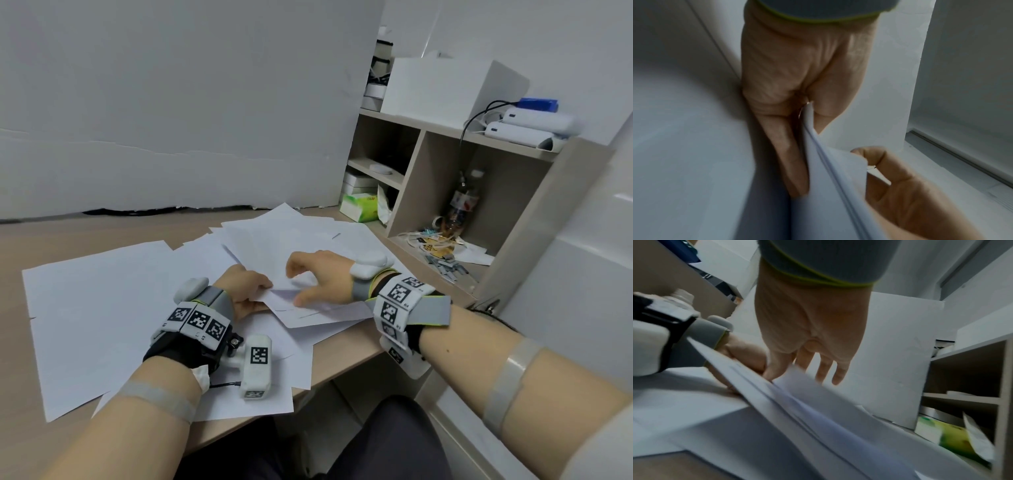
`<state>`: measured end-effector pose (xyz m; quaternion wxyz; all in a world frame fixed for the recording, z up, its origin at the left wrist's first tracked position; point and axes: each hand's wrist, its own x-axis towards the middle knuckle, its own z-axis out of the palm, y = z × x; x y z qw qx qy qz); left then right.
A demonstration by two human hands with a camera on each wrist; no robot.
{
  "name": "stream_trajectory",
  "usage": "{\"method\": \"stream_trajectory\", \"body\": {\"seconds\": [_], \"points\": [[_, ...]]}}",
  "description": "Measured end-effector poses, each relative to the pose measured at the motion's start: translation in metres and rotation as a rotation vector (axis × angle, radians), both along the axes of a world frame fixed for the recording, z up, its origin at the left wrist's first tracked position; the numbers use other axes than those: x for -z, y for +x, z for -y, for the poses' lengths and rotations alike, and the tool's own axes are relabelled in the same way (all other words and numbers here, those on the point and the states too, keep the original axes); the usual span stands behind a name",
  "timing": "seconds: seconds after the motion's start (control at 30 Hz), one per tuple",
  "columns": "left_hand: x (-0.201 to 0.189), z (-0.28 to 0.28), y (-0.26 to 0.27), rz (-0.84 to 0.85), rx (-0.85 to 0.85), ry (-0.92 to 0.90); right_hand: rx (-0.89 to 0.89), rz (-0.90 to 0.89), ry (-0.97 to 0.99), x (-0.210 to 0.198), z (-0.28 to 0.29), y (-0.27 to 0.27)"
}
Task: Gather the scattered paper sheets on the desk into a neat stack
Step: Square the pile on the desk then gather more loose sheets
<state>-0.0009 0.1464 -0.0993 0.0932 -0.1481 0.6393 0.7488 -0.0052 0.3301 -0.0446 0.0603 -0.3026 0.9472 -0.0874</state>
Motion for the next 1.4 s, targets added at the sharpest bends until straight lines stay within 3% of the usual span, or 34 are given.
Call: {"method": "stream_trajectory", "body": {"seconds": [0.1,0.23,0.4,0.43,0.6,1.03,1.4], "points": [[0.001,0.004,-0.004,-0.052,-0.050,0.007,0.276,0.091,0.044,-0.012,-0.031,-0.010],[0.004,0.007,-0.010,-0.162,-0.192,-0.068,0.630,0.024,0.137,-0.005,-0.077,-0.040],[0.006,0.012,-0.015,-0.133,-0.327,-0.079,0.819,0.065,0.190,-0.006,-0.114,-0.053],[0.007,0.011,-0.015,-0.138,-0.315,-0.047,0.864,0.072,0.122,-0.004,-0.121,-0.058],[0.012,0.006,-0.016,-0.137,-0.292,0.032,0.916,0.186,0.204,-0.001,-0.129,-0.069],[0.019,0.005,-0.022,-0.104,-0.300,0.114,0.948,0.355,0.098,-0.001,-0.130,-0.077],[0.017,0.005,-0.020,-0.096,-0.305,0.134,0.954,0.269,0.130,0.000,-0.124,-0.074]]}}
